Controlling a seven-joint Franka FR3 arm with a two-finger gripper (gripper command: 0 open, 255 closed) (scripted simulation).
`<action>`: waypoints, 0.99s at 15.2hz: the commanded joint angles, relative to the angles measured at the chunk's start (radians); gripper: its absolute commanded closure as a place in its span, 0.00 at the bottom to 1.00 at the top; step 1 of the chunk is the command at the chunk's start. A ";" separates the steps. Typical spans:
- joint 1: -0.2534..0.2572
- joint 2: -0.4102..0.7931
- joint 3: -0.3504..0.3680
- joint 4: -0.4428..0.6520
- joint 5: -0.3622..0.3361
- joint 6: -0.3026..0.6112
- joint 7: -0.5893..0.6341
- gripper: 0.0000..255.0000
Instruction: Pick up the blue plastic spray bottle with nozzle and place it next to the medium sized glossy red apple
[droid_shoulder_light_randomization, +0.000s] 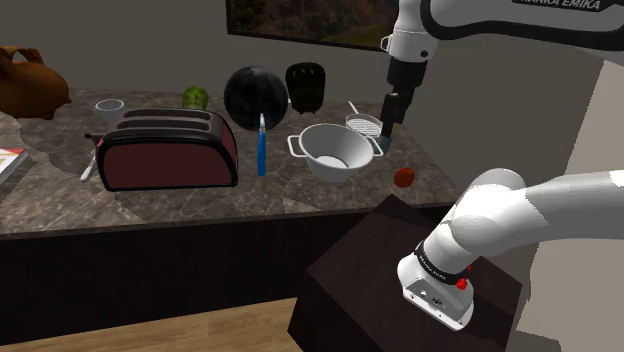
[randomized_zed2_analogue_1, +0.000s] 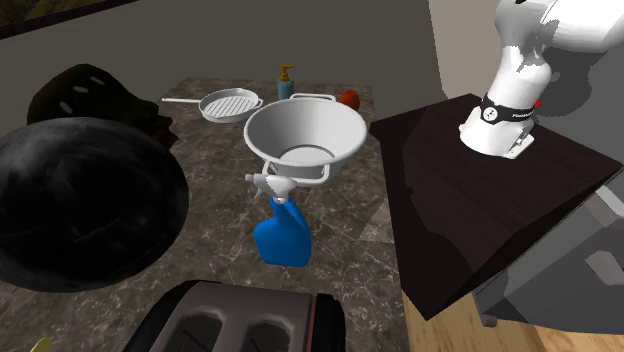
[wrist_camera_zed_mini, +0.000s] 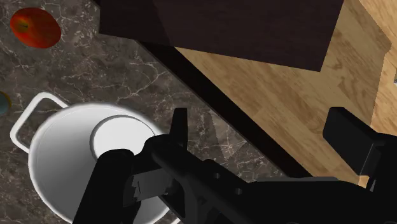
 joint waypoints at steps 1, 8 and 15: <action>0.000 0.000 0.000 0.000 0.000 0.000 0.000 0.00; -0.010 0.238 0.079 0.066 0.047 0.196 0.163 0.00; -0.027 0.499 0.138 0.202 0.044 0.345 0.323 0.00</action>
